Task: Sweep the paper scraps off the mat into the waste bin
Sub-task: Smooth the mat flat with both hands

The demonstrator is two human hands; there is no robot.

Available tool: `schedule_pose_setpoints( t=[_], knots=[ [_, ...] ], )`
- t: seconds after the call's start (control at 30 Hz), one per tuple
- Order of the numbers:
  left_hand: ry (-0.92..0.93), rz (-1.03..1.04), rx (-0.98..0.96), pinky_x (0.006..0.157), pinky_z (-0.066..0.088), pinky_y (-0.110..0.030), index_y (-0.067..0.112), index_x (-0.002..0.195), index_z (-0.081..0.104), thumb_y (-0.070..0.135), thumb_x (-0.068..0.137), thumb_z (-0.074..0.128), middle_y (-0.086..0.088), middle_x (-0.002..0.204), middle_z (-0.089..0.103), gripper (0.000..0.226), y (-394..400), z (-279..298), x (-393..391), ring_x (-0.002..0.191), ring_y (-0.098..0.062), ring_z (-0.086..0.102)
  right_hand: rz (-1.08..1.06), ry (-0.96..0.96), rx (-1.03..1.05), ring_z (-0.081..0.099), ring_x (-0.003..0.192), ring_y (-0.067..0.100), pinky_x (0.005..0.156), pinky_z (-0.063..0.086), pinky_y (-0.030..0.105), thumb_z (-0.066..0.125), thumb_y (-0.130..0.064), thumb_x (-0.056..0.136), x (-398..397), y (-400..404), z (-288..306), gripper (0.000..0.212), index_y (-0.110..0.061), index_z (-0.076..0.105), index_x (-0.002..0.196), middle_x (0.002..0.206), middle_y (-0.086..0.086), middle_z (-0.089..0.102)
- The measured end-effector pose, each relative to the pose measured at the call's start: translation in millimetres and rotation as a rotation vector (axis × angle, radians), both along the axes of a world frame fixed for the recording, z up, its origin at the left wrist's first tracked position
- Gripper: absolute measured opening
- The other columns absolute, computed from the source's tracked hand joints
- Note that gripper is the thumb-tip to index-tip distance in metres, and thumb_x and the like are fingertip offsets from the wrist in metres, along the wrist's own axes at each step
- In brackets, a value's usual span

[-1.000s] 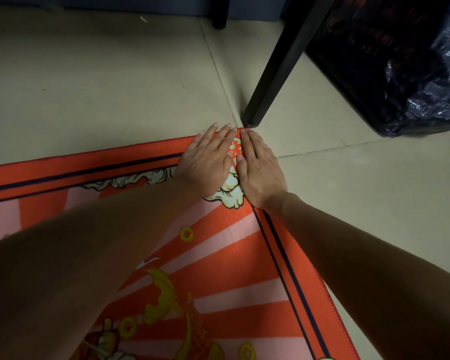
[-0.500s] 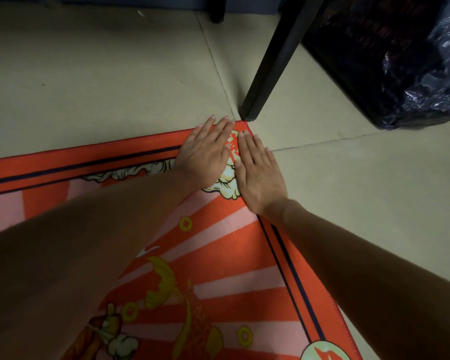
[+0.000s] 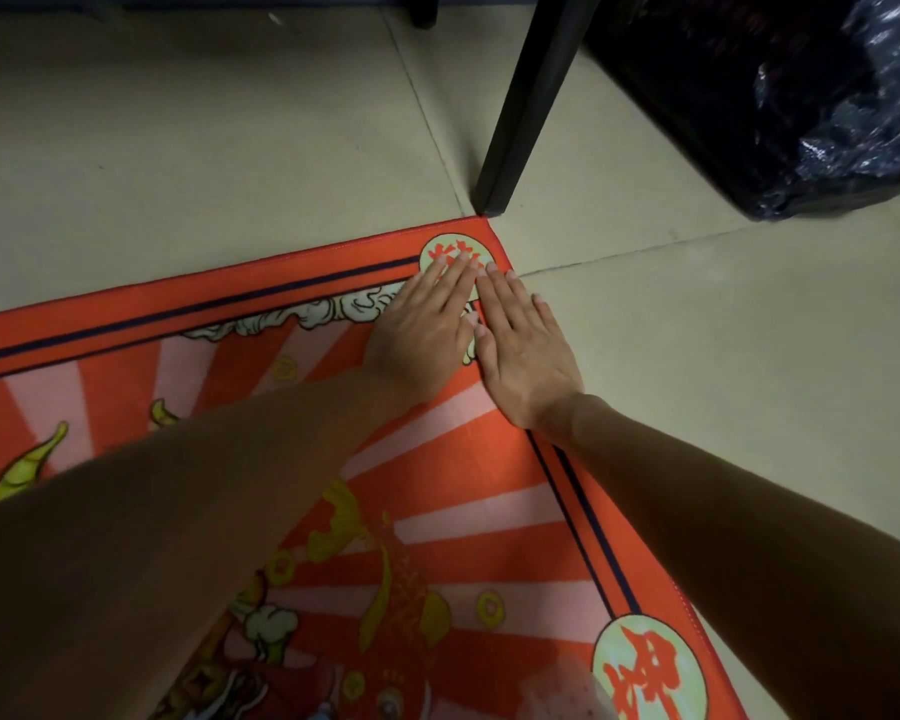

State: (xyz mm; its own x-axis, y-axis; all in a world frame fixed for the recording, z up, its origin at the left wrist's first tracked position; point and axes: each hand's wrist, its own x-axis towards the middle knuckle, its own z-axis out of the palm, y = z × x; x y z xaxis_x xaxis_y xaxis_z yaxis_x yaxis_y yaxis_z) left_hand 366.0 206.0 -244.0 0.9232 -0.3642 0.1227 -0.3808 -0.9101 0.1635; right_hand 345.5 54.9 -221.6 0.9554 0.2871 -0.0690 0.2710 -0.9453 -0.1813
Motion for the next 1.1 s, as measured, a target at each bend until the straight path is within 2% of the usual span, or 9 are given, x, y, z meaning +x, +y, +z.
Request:
schedule_pose_setpoints(
  t=[0.1,0.27,0.6,0.8,0.97,1.1],
  knots=[
    [0.010,0.011,0.008,0.117,0.022,-0.038,0.006,0.149,0.037,0.034,0.100,0.021,-0.010,0.154,0.038,0.059,-1.1,3.2,-25.4,0.145,-0.026,0.031,0.013,0.027,0.007,-0.012,0.147,0.011,0.121,-0.001,0.035,0.012,-0.035,0.103,1.7,-0.8,2.1,0.057,-0.018,-0.005,0.155,0.161,-0.004,-0.011],
    [0.042,0.014,0.026,0.120,0.012,-0.038,0.009,0.154,0.023,0.038,0.100,0.016,-0.008,0.160,0.025,0.062,3.3,9.2,-43.7,0.149,-0.025,0.019,0.010,0.013,0.005,-0.012,0.147,0.013,0.121,-0.002,0.035,0.012,-0.036,0.103,-10.7,-3.2,4.1,0.057,-0.016,-0.005,0.154,0.161,0.000,-0.009],
    [0.142,0.033,0.001,0.123,0.003,-0.037,0.016,0.157,0.005,0.035,0.106,0.020,-0.002,0.165,0.006,0.057,1.6,15.2,-43.2,0.151,-0.020,0.001,-0.005,0.016,0.030,-0.011,0.147,0.011,0.121,0.001,0.032,0.016,-0.034,0.104,-114.2,-42.2,4.5,0.057,-0.014,-0.002,0.155,0.161,-0.002,-0.007],
    [0.134,0.106,0.027,0.122,0.011,-0.042,0.012,0.157,0.008,0.033,0.105,0.020,-0.006,0.164,0.010,0.057,-11.9,16.5,-53.4,0.151,-0.026,0.005,-0.014,-0.003,0.047,-0.006,0.148,0.012,0.121,0.003,0.031,0.021,-0.032,0.103,-120.9,-46.6,3.0,0.057,-0.013,0.003,0.155,0.162,-0.001,-0.003],
    [0.094,0.083,0.013,0.120,0.020,-0.043,0.011,0.155,0.021,0.037,0.102,0.016,-0.006,0.162,0.020,0.059,-46.5,9.9,-123.2,0.150,-0.024,0.016,-0.016,0.005,0.043,-0.006,0.148,0.013,0.121,0.005,0.033,0.019,-0.034,0.103,-118.5,-48.8,2.1,0.058,-0.014,0.003,0.155,0.162,-0.001,-0.003],
    [0.115,0.071,-0.018,0.119,0.024,-0.042,0.007,0.154,0.022,0.032,0.101,0.019,-0.011,0.161,0.022,0.059,-58.6,14.4,-178.8,0.150,-0.025,0.016,0.008,0.044,0.042,-0.009,0.148,0.013,0.121,0.005,0.035,0.012,-0.037,0.101,-118.5,-49.7,4.2,0.060,-0.014,0.000,0.155,0.162,0.000,-0.006]
  ],
)
